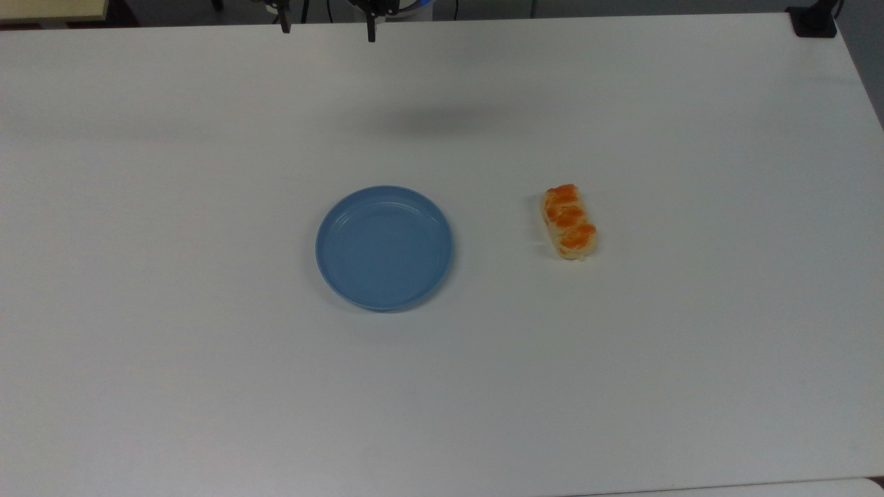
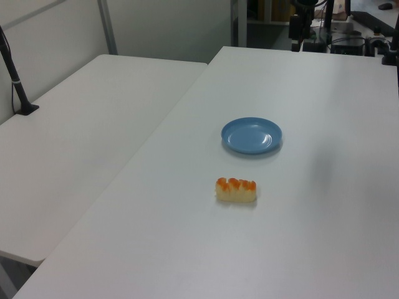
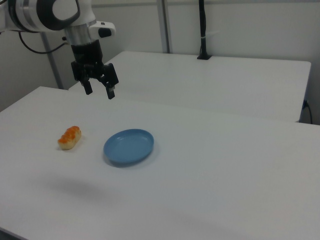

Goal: Put the bread onto the plate
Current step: 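Move the open gripper toward the glazed bread roll, then lower the gripper over the bread roll and close on it, then lift the bread roll and carry it over the blue plate, then lower the roll onto the plate and open the gripper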

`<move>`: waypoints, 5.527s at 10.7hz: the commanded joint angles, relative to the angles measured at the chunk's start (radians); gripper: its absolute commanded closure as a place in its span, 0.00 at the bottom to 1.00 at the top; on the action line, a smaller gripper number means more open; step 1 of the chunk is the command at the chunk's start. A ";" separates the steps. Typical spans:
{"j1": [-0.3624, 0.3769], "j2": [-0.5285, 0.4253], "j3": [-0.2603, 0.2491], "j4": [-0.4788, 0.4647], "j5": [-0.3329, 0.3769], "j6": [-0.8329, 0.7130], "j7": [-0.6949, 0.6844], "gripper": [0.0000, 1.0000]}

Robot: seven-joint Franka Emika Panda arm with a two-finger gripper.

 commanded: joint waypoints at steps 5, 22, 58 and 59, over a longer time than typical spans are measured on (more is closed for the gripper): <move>0.020 -0.012 -0.025 -0.024 0.017 0.014 -0.024 0.00; 0.420 0.428 0.026 -0.021 0.051 0.446 0.459 0.00; 0.017 0.153 0.016 -0.010 -0.072 0.217 0.133 0.00; 0.003 0.107 0.016 -0.013 -0.072 0.178 0.127 0.00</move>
